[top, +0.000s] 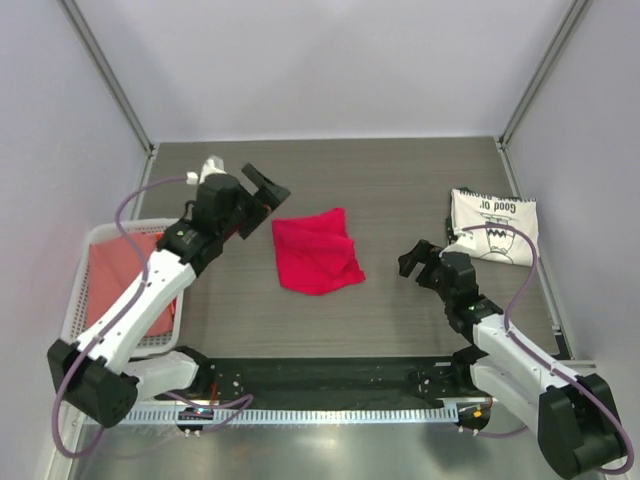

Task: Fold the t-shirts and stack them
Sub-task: Move the tshirt to the center of the board, then flatten the tshirt out

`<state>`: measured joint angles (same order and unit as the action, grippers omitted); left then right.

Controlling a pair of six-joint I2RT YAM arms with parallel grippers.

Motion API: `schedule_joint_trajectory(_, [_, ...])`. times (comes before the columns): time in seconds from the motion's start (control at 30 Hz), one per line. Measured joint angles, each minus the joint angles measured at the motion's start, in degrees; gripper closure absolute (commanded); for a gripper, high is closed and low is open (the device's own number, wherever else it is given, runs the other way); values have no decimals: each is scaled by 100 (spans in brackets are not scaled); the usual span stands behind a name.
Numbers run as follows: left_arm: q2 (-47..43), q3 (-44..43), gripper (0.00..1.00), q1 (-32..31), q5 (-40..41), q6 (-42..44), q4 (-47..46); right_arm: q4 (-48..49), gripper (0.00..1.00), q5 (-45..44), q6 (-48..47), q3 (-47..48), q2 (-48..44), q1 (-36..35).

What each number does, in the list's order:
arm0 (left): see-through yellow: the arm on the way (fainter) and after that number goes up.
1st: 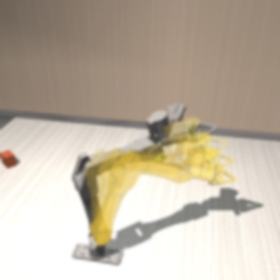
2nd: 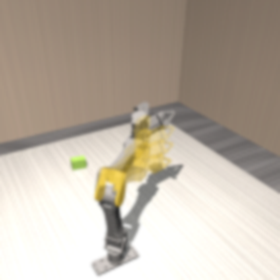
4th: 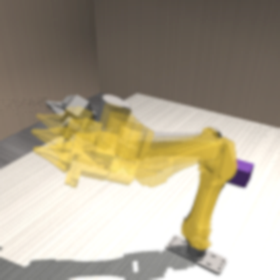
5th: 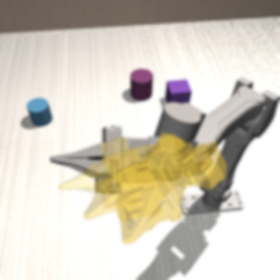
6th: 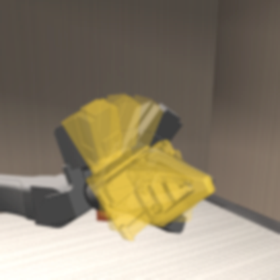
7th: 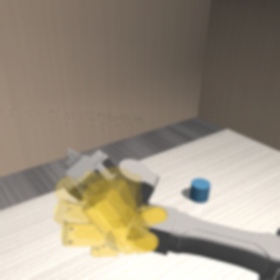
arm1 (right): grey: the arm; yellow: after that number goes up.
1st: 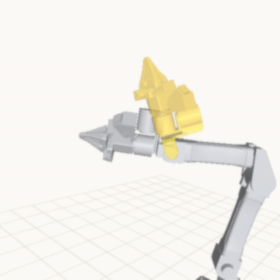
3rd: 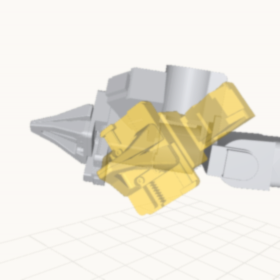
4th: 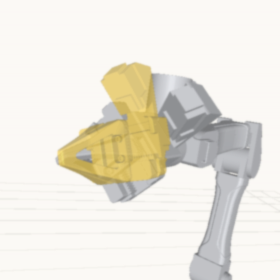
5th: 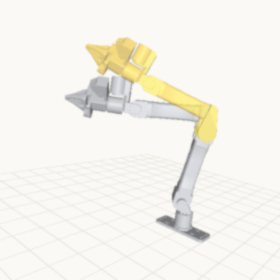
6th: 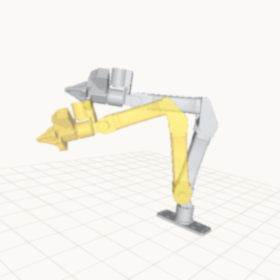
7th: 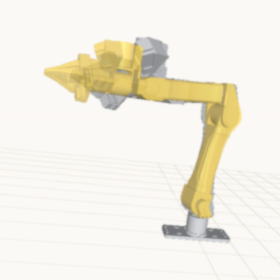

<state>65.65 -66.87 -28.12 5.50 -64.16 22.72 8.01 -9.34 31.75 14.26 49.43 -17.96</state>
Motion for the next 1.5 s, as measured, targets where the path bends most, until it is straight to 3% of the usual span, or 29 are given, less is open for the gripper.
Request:
schedule_joint_trajectory(0.17, [844, 748, 1, -9, 142, 874, 575, 197, 26, 568, -153, -15, -203, 0])
schedule_joint_trajectory(0.2, [1036, 793, 0, -39, 129, 1110, 710, 267, 36, 796, -177, -11, -179, 0])
schedule_joint_trajectory(0.33, [1217, 846, 0, -304, 216, 1775, 885, 348, 48, 1539, -208, 192, 367, 0])
schedule_joint_trajectory(0.47, [1207, 894, 0, -765, 319, 2168, 684, 343, 43, 2341, -184, 691, 1412, -90])
schedule_joint_trajectory(0.63, [1207, 1110, 0, -824, 352, 2393, 396, 332, 40, 2848, -295, 1180, 2236, -498])
schedule_joint_trajectory(1.03, [1010, 1399, 0, -820, 289, 2846, -17, 321, 45, 2959, -442, 2013, 3517, -861])
schedule_joint_trajectory(1.1, [1010, 1394, 0, -839, 236, 2887, -59, 363, 54, 2977, -450, 2081, 3718, -892])
schedule_joint_trajectory(1.13, [1014, 1394, 0, -859, 223, 2894, -66, 398, 63, 2992, -452, 2094, 3810, -914])
schedule_joint_trajectory(1.17, [1021, 1379, 0, -881, 199, 2903, -66, 424, 84, 3005, -468, 2094, 3893, -962])
schedule_joint_trajectory(1.2, [1043, 1351, 0, -907, 190, 2918, -68, 433, 94, 3021, -501, 2094, 3960, -1014])
schedule_joint_trajectory(1.23, [1091, 1298, 0, -940, 175, 2940, -68, 446, 99, 3034, -483, 2092, 4000, -1069])
schedule_joint_trajectory(1.4, [1674, 737, 0, -1167, 109, 3093, -70, 597, 99, 3082, -509, 1893, 3880, -1528])
schedule_joint_trajectory(1.5, [2151, 225, 0, -1405, 142, 3202, -17, 658, 99, 3069, -503, 1456, 3359, -1987])
